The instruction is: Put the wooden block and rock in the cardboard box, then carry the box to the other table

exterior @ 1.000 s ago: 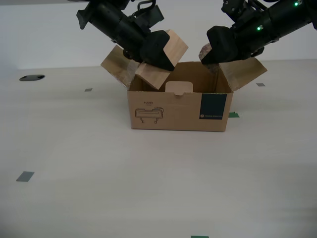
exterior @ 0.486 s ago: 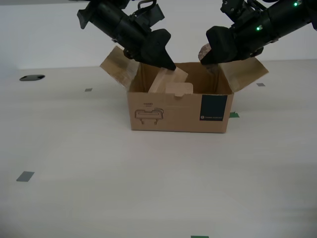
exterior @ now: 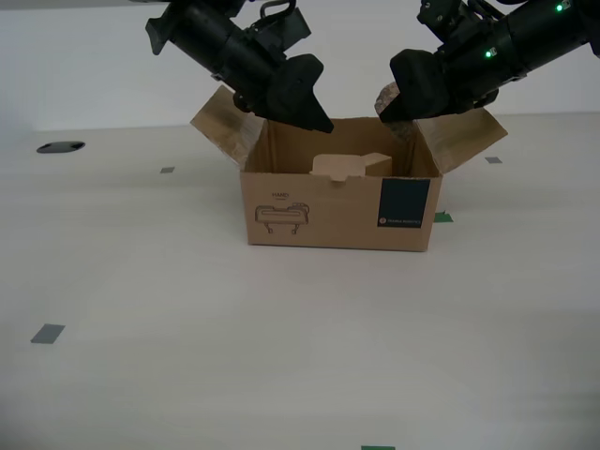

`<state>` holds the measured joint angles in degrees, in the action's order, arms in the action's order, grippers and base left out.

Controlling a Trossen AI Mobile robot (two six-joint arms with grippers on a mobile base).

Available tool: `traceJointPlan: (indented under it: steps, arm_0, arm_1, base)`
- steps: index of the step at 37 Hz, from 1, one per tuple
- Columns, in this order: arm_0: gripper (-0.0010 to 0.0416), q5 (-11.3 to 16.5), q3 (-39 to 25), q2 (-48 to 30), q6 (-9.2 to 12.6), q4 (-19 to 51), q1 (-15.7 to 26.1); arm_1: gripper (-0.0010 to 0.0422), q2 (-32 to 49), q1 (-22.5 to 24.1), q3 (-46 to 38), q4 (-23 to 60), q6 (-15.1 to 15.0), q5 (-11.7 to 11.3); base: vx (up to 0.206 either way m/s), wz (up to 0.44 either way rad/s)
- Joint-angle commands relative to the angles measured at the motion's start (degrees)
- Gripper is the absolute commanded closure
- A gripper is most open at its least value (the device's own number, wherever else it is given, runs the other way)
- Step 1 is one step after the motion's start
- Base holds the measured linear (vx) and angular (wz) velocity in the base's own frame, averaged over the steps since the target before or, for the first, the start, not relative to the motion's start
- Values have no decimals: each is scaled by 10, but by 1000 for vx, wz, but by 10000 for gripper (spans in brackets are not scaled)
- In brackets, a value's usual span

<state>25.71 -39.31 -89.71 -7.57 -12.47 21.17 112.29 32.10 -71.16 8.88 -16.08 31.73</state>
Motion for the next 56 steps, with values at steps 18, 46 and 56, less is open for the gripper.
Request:
traceJointPlan:
  steps: [18,46,56]
  arm_0:
    - [85,-35,0,0,1,23,0]
    - [46,-35,-1,5,1,25,3]
    - [31,-35,-73,13,-2,147,3]
  arm_1:
    - [184,0,2,0,-2,7,2]
    - [183,-1,3,-10,-2,67,2]
    - [183,-1,3,-78,68,136,2]
  base:
    - [0,0]
    - [0,0]
    - [0,0]
